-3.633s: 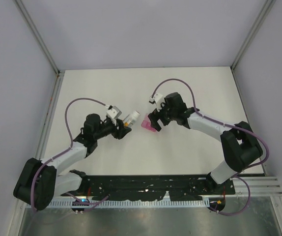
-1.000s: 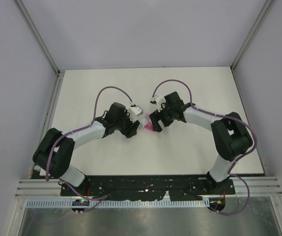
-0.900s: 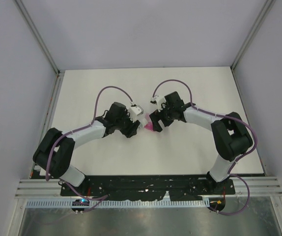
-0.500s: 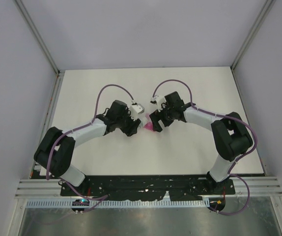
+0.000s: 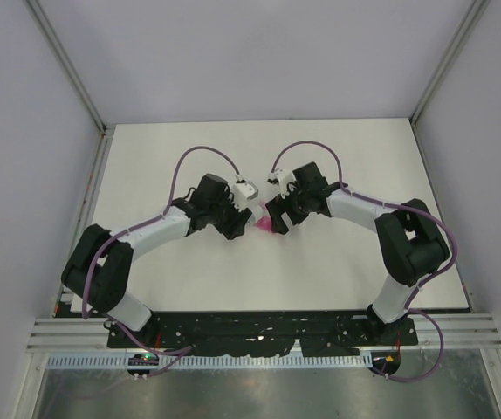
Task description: Sort the pills into containers
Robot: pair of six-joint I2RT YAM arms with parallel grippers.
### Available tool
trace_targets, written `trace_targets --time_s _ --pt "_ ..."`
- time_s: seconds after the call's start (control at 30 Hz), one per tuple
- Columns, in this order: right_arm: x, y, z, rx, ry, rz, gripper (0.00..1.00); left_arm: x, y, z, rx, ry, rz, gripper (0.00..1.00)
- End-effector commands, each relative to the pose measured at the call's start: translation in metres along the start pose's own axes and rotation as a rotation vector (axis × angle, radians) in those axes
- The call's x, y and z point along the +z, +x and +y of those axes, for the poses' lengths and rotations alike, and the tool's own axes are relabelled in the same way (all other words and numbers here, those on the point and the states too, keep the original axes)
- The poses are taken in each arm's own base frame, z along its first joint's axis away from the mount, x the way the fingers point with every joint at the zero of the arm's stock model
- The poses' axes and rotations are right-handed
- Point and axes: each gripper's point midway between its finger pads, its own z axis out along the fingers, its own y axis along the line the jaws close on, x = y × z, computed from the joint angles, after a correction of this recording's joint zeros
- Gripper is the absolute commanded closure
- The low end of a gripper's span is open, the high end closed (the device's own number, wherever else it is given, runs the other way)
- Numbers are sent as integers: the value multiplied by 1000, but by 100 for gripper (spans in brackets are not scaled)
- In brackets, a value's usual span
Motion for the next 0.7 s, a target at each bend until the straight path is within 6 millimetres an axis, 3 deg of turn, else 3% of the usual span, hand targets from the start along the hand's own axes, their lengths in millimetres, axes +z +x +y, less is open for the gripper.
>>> trace_targets --time_s 0.0,0.67 --pt "-4 -17 -1 1 -5 -40 6 -2 -18 4 26 -8 -27 100" --pt "-4 -18 -1 8 -10 -42 7 -5 -21 5 30 -12 18 100"
